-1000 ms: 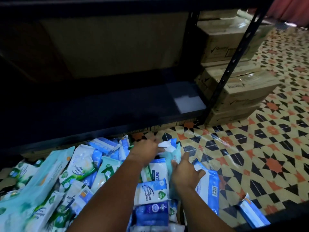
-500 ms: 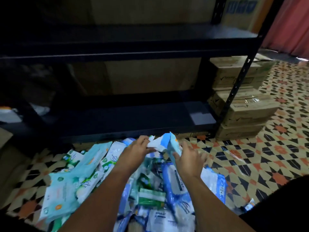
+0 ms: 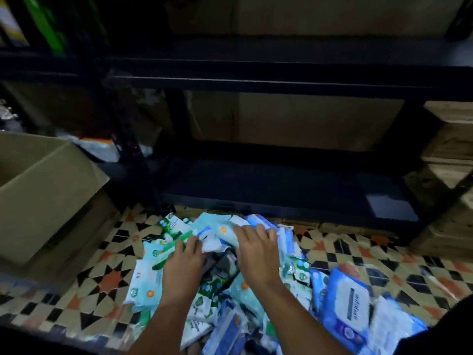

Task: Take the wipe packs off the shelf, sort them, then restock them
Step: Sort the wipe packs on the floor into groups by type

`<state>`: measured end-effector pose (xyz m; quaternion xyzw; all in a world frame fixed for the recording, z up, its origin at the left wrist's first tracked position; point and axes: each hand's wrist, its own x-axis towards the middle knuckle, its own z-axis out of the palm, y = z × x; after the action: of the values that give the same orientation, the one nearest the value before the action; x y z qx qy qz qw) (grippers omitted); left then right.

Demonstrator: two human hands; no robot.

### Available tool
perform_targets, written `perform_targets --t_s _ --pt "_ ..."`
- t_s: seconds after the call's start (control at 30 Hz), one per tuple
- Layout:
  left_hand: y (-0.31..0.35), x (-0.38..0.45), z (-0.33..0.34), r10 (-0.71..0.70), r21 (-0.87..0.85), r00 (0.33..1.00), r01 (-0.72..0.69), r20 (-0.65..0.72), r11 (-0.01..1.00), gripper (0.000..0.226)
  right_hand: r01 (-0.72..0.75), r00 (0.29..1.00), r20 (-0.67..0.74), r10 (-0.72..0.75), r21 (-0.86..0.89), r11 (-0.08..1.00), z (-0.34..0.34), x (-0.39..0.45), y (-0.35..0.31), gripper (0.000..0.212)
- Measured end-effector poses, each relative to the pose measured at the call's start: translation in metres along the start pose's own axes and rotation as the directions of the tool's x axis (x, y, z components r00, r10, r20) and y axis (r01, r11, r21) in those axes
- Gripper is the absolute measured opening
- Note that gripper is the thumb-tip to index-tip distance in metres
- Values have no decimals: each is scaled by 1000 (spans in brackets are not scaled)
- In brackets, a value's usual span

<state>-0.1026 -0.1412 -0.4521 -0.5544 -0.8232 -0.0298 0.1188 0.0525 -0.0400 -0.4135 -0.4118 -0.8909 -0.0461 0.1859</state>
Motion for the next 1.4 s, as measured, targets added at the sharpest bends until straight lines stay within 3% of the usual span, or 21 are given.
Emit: perform_targets --t_s 0.1,0.2,0.27,0.37,0.53,0.6,0.67,0.8,0.9,1.0,1.03,1.2,1.3,1.4 --pt "-5 -9 11 -37 48 996 33 77 998 47 48 988 140 -58 69 996 26 -11 -24 57" --pt "-14 -23 28 -79 -10 984 82 158 997 70 3 931 363 -52 134 991 57 -28 -37 81" --pt "-16 -30 40 -170 -61 954 191 247 980 80 -3 889 453 -74 167 986 65 -35 -40 96" --pt "-10 -35 43 -276 -49 896 312 348 949 99 30 845 518 -134 204 978 59 -39 -39 100" --pt "0 -27 31 -349 22 877 362 330 932 94 -14 763 591 -260 417 909 47 -30 -15 107" --pt "1 -24 26 -381 45 854 392 355 919 99 -146 788 563 -249 563 814 39 -31 5 101" --pt "0 -24 23 -417 66 822 427 389 902 103 -263 844 517 -144 631 730 30 -35 28 91" --pt "-5 -31 19 -333 -183 914 376 231 908 55 -362 872 486 62 554 750 30 -61 81 71" --pt "-11 -34 14 -188 -153 968 213 164 965 72 -442 845 493 206 429 788 36 -87 111 60" --pt "-19 -41 19 14 -24 991 -11 132 1000 81 -507 767 561 313 230 831 38 -109 127 57" --pt "-20 -42 21 27 -9 986 -26 165 1000 85 -510 736 596 320 177 842 39 -113 129 56" --pt "-23 -44 29 -218 -203 890 318 400 926 84 -501 683 682 261 179 847 48 -114 123 53" --pt "-29 -43 34 -237 -156 857 339 457 928 107 -541 679 702 214 281 793 62 -114 117 52" --pt "-33 -38 29 -259 -104 890 318 375 942 110 -576 677 704 216 323 751 71 -115 120 52"
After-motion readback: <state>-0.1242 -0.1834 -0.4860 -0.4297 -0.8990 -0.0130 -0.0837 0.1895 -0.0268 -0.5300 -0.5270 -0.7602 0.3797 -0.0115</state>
